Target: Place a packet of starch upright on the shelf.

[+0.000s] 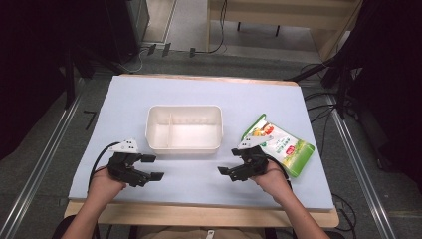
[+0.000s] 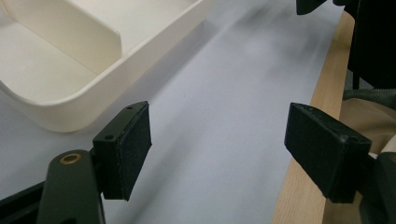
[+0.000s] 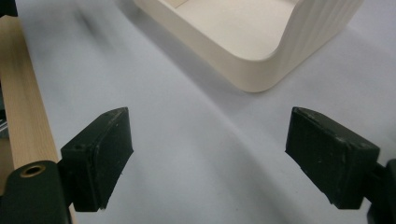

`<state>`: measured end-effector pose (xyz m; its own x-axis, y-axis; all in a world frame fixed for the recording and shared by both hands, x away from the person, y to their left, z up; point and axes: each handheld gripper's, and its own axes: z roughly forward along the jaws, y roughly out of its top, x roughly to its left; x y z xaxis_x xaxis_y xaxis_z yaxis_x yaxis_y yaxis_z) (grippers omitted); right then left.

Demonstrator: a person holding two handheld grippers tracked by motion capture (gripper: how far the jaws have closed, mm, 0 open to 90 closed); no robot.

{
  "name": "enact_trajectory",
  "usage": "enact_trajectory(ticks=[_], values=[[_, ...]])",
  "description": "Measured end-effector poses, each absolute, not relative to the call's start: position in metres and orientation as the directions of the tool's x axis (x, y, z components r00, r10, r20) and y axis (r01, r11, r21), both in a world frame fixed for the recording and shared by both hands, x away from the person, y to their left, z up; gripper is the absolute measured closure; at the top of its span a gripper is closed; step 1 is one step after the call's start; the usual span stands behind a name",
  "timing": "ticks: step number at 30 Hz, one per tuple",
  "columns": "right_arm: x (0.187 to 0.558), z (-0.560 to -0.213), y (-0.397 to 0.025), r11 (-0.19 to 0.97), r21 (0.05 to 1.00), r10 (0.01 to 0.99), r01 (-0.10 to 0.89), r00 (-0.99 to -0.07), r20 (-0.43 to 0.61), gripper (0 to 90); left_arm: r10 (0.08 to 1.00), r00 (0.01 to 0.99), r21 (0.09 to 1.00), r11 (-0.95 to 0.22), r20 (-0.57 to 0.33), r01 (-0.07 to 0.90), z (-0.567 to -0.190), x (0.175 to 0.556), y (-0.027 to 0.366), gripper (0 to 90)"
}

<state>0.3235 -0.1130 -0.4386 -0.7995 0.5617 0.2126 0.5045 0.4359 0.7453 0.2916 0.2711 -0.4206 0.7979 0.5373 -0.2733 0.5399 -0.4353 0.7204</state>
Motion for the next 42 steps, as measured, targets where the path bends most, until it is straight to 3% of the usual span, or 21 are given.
enact_trajectory(ticks=[6,9,12,19,30,42], values=[[0.325,-0.437,-0.115,0.404,0.714,0.663,0.573,-0.72,0.203,15.8,0.538,0.798,0.718,-0.439,-0.271,0.54,-0.42,0.292,0.273,23.6],[0.324,-0.438,-0.118,0.429,0.7,0.667,0.571,-0.723,0.181,15.7,0.535,0.798,0.722,-0.432,-0.277,0.54,-0.421,0.292,0.272,23.6],[0.322,-0.437,-0.126,0.451,0.661,0.627,0.6,-0.74,0.244,16.0,0.541,0.794,0.718,-0.433,-0.278,0.546,-0.421,0.293,0.274,23.6],[0.319,-0.437,-0.134,0.45,0.683,0.639,0.576,-0.741,0.204,18.8,0.537,0.796,0.723,-0.429,-0.279,0.542,-0.421,0.294,0.274,23.6],[0.322,-0.439,-0.137,0.453,0.695,0.631,0.558,-0.752,0.192,31.5,0.533,0.789,0.717,-0.416,-0.306,0.559,-0.421,0.297,0.269,23.4],[0.324,-0.438,-0.145,0.44,0.701,0.659,0.561,-0.732,0.172,35.3,0.517,0.81,0.724,-0.44,-0.279,0.53,-0.419,0.295,0.268,23.5]])
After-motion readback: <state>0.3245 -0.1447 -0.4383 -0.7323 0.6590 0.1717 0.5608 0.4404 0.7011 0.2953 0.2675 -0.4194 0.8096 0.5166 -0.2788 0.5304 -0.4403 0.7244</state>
